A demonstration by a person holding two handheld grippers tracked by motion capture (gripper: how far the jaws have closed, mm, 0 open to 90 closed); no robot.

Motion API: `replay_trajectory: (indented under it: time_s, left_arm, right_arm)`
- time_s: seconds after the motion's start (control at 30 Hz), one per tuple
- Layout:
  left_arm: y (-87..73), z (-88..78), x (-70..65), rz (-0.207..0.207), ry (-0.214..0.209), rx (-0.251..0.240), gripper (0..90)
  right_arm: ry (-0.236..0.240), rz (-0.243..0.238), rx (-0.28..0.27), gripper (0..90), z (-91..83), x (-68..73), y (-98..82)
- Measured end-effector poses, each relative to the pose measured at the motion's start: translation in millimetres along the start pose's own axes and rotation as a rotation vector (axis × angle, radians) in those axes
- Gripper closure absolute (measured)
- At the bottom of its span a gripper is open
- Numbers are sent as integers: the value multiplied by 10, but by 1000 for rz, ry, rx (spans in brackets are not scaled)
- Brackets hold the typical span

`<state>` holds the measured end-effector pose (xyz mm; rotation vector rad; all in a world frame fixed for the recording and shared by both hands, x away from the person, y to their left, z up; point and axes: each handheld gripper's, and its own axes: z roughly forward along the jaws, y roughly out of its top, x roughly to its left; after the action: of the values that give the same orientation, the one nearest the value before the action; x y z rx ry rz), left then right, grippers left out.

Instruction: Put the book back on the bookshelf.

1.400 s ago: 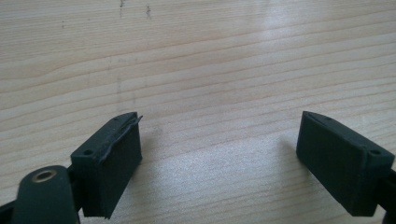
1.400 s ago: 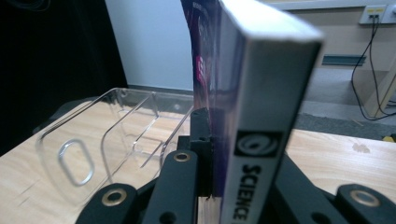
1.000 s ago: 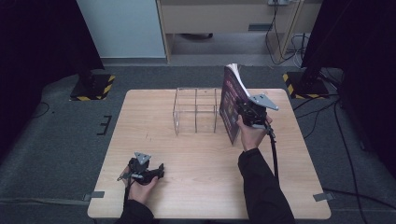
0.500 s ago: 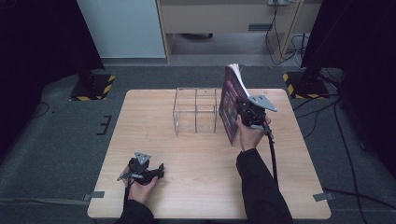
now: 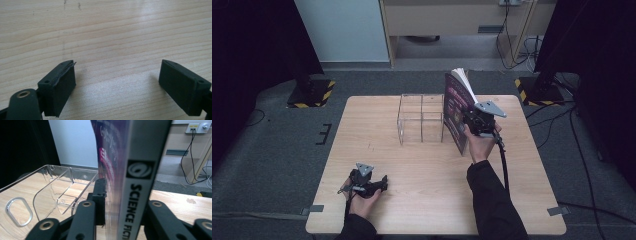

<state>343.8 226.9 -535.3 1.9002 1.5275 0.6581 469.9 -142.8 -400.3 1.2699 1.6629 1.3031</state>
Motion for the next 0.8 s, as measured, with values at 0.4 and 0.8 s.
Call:
replay_trajectory:
  time_s: [0.4,0.8]
  left_arm:
    - [0,1,-1,0,0,0,129]
    - [1,2,-1,0,0,0,128]
  right_arm:
    - [21,-20,7,502,-60,-39,-5]
    - [42,-11,10,345,-117,-91,-39]
